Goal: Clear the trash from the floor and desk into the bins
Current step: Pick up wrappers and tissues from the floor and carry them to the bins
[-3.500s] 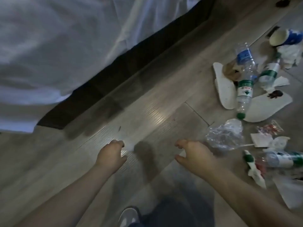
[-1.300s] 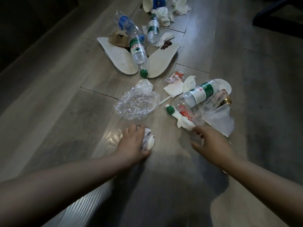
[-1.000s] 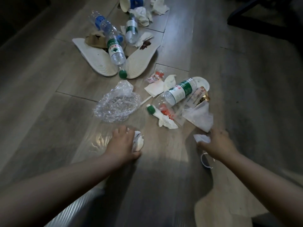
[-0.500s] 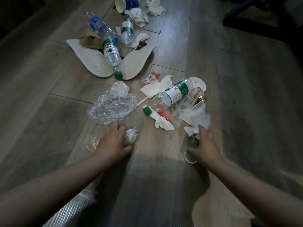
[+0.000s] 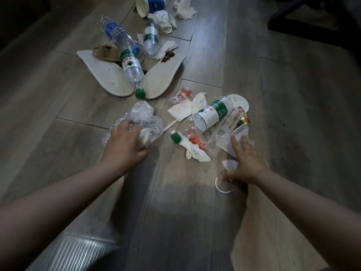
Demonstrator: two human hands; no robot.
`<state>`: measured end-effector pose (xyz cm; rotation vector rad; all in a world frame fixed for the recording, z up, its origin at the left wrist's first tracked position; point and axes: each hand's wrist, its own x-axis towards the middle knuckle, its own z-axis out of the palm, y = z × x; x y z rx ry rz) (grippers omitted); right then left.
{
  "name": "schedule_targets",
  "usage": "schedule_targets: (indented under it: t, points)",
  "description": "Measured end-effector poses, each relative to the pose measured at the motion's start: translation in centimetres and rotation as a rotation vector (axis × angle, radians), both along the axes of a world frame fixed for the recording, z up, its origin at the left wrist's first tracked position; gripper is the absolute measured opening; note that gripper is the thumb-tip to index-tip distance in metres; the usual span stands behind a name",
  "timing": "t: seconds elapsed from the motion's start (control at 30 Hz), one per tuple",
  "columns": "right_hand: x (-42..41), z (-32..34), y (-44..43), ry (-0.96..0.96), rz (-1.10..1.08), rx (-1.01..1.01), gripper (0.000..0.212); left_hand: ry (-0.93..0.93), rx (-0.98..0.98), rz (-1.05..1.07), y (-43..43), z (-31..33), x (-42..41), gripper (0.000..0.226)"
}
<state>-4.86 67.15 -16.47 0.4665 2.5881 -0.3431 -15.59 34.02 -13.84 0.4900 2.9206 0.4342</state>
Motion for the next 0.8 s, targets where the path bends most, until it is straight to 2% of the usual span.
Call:
schedule_targets:
  t: [0.13,0.23,0.3,0.4,0.47,0.57,0.7,0.8]
  points:
    - [0.5,-0.3,-1.3,0.108,0.112,0.051,0.107,-0.096,-0.048,0.026,-0.1,-0.9,-0.7,0.062]
    - [1.7,-0.4,-3.0,0.25,0.067,-0.009,0.086,-0.139,-0.024,0.071,-0.3,-1.5,-0.6,0.056]
    - [2.2,-0.4,-4.1,0.313,0.013,-0.059,0.081,-0.142,-0.025,0.079,-0.4,-1.7,-0.4,0.057]
    - [2.4,-0.4,-5.3,0.319,-0.047,-0.115,0.096,-0.144,-0.016,0.074,-0.6,-1.8,-0.3,0.06]
    - [1.8,-0.3,-5.5,0.275,-0.011,-0.05,0.114,-0.153,0.005,0.079,-0.7,-2.0,-0.2,0.063]
    - [0.0,-0.1,-4.7,0.178,0.078,0.055,0.133,-0.171,0.013,0.076,-0.9,-2.2,0.3,0.081]
    - [-2.5,-0.2,-3.7,0.047,0.137,-0.012,0.142,-0.21,0.004,0.066,-1.1,-2.3,0.6,0.092]
    - [-3.1,-0.2,-3.4,-0.05,0.183,0.019,0.135,-0.257,-0.009,0.042,-1.2,-2.3,0.5,0.079]
